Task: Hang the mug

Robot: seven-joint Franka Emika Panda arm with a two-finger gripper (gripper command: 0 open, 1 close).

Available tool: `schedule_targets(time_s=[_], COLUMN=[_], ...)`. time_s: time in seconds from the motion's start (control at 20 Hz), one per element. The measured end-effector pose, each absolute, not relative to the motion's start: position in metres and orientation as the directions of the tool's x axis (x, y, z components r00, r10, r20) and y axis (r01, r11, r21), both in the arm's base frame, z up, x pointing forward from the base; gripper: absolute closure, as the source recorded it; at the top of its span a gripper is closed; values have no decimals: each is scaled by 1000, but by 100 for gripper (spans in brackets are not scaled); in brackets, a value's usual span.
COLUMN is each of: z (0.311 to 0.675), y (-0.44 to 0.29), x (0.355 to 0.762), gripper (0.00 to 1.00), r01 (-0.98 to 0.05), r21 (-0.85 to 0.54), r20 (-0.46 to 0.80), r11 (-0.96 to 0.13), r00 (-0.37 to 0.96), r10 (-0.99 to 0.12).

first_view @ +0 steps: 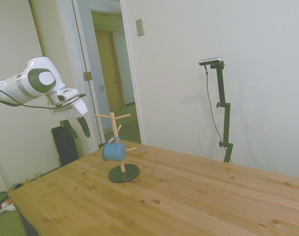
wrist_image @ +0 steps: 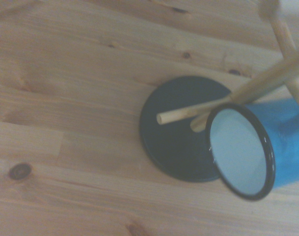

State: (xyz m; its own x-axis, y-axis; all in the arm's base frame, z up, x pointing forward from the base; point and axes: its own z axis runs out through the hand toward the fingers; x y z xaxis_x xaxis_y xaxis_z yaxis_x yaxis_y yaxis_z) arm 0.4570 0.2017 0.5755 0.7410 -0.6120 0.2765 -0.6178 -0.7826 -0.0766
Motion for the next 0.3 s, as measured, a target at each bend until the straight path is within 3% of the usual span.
schedule_targets(time_s=[0.3], z=[508], y=[107], x=[427], gripper=[0], r01=[-754], r21=[-175], r20=[177], r11=[-633], r00=[608], r10=[-774])
